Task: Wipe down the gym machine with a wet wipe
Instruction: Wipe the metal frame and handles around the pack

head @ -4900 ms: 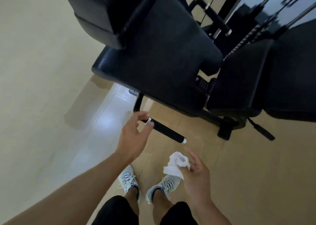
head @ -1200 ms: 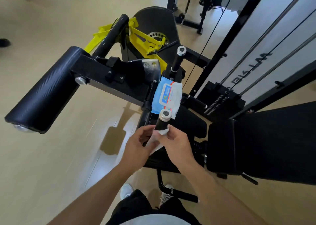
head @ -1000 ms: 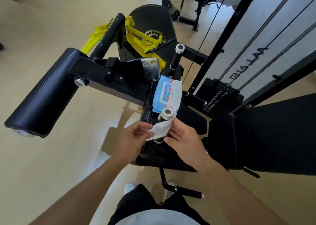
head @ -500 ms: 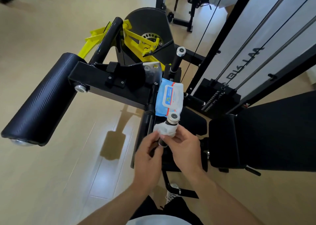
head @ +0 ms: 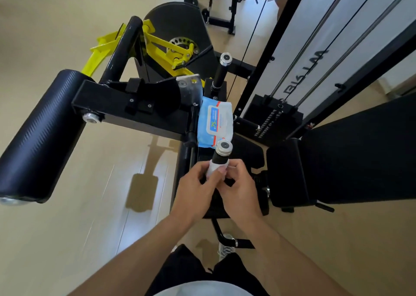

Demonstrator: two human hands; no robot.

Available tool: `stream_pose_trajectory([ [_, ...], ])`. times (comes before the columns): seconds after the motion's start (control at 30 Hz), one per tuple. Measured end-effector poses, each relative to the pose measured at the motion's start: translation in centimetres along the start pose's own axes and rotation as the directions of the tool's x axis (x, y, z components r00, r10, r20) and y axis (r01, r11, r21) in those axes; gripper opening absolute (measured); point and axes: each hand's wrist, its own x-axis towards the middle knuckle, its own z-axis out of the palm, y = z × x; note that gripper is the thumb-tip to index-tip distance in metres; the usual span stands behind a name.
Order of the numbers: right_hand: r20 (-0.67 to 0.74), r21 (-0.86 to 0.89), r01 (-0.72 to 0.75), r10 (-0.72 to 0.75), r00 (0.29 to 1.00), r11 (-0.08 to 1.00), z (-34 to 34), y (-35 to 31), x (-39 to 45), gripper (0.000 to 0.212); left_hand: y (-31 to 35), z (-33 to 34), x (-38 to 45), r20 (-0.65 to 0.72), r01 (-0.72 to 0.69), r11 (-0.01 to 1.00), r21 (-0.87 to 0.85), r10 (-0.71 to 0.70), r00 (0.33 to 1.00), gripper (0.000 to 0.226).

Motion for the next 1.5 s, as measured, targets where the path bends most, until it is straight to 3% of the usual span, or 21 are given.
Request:
stream_pose_trajectory([
  [0.13,-0.091,-0.117,0.03,-0.04,0.995,0.993,0.3,0.5,-0.4,0.028,-1.2,-0.4,-0.2,0.004,-0.022,0.999,0.041,0.022,1.0,0.026],
  [0.2,-0.125,-0.024,0.056,-0.058,0.99,0.998,0.7,-0.2,-0.7,0.032,-0.5,-0.5,-0.5,-0.038,-0.108,0.994,-0.01,0.108,0.993,0.032],
  [0.27,-0.156,0.099,0.077,-0.061,0.986,0.992,0.9,-1.1,-0.8,0.04,0.6,-0.4,-1.0,-0.086,-0.151,0.973,-0.174,0.138,0.987,0.04],
  [0.37,-0.174,0.197,0.108,-0.073,0.982,0.975,1.2,-1.9,-1.0,0.046,0.8,-0.3,-1.4,-0.075,-0.201,0.943,-0.265,0.188,0.979,0.042],
  [0.6,-0.117,0.023,-0.018,0.02,0.993,1.0,2.5,0.7,-0.8,0.032,-1.6,-0.7,-1.5,0.018,-0.126,0.979,-0.158,0.131,0.991,0.036],
  [0.7,-0.141,0.116,0.049,-0.032,0.989,0.992,2.0,-0.6,-0.6,0.038,-1.5,-1.0,-1.1,0.016,-0.132,0.978,-0.161,0.136,0.991,0.035],
  [0.83,-0.212,0.193,0.174,-0.132,0.968,0.966,1.0,-3.5,0.7,0.047,1.1,-1.0,-0.1,0.031,-0.263,0.947,-0.186,0.273,0.962,0.048],
  [0.97,-0.192,0.061,0.2,-0.185,0.964,0.978,1.1,-2.4,0.3,0.056,1.1,-1.1,0.3,0.018,-0.257,0.958,-0.124,0.261,0.965,0.043],
  [1.03,-0.132,0.006,0.149,-0.147,0.98,0.989,1.3,-0.6,-0.4,0.049,-0.1,-1.3,-0.1,0.016,-0.225,0.973,-0.041,0.226,0.974,0.031],
  [1.1,-0.059,-0.032,0.078,-0.08,0.995,0.996,1.6,1.3,-1.1,0.038,-1.3,-1.5,-1.0,0.024,-0.165,0.986,0.002,0.165,0.986,0.034],
  [1.17,-0.048,-0.007,0.057,-0.057,0.997,0.998,1.7,2.0,-1.2,0.035,-2.4,-1.6,-1.5,0.046,-0.109,0.994,0.0,0.109,0.993,0.038],
  [1.3,-0.161,0.113,0.186,-0.167,0.973,0.976,1.3,-1.2,0.3,0.048,-1.9,-1.9,-1.7,0.022,-0.069,0.995,-0.07,0.071,0.997,0.052],
  [1.5,-0.126,0.127,0.18,-0.165,0.978,0.975,1.3,1.3,0.0,0.045,-0.6,-1.9,-1.7,-0.084,-0.062,0.998,-0.009,0.061,0.995,0.038],
])
